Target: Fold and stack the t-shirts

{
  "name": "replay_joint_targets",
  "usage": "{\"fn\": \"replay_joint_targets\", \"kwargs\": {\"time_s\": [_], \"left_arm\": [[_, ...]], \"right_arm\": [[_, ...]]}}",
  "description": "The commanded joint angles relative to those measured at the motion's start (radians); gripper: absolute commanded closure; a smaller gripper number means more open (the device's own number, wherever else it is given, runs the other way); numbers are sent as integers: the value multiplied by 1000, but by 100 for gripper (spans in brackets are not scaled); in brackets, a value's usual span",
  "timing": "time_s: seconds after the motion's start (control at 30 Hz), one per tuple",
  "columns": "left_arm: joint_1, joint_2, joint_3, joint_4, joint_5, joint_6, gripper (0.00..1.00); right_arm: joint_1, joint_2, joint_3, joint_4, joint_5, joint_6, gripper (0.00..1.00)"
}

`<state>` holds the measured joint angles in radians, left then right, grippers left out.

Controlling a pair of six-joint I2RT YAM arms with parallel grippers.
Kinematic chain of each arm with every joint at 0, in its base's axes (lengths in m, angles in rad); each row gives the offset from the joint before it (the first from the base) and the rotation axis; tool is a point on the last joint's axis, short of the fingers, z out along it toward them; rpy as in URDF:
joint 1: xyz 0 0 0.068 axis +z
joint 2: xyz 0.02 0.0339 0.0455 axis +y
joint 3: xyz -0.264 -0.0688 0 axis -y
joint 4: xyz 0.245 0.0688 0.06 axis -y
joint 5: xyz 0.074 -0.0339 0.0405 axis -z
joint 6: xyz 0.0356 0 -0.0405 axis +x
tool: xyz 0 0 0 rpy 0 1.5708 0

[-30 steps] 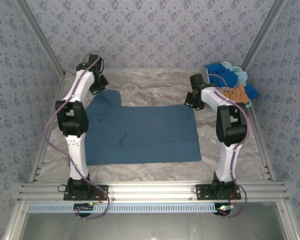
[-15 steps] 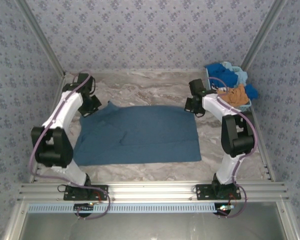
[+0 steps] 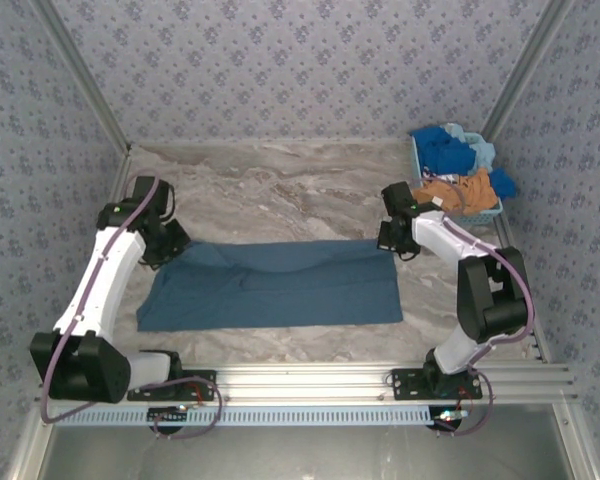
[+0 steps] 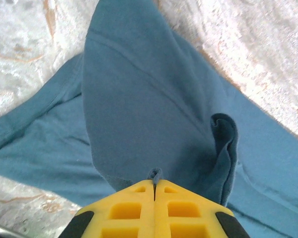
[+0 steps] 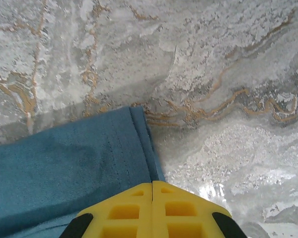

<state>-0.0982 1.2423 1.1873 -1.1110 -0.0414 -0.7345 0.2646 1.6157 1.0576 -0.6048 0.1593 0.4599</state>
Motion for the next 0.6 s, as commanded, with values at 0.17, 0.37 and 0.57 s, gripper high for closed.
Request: {"fn": "replay_joint_targets", "kwargs": {"time_s": [0.17,0.37,0.57], "left_arm": [[3,-118,-110,-95,13,-26,100],[3,-160,-127,-125,-46,-18,100],[3,-171,-121,-142,-78,-9,100]], "right_arm": [[27,-62,-46,-52,46,31,100],[54,-94,-89,-71,67,54,100],[80,-118,-119,-89,77,78,100]]}}
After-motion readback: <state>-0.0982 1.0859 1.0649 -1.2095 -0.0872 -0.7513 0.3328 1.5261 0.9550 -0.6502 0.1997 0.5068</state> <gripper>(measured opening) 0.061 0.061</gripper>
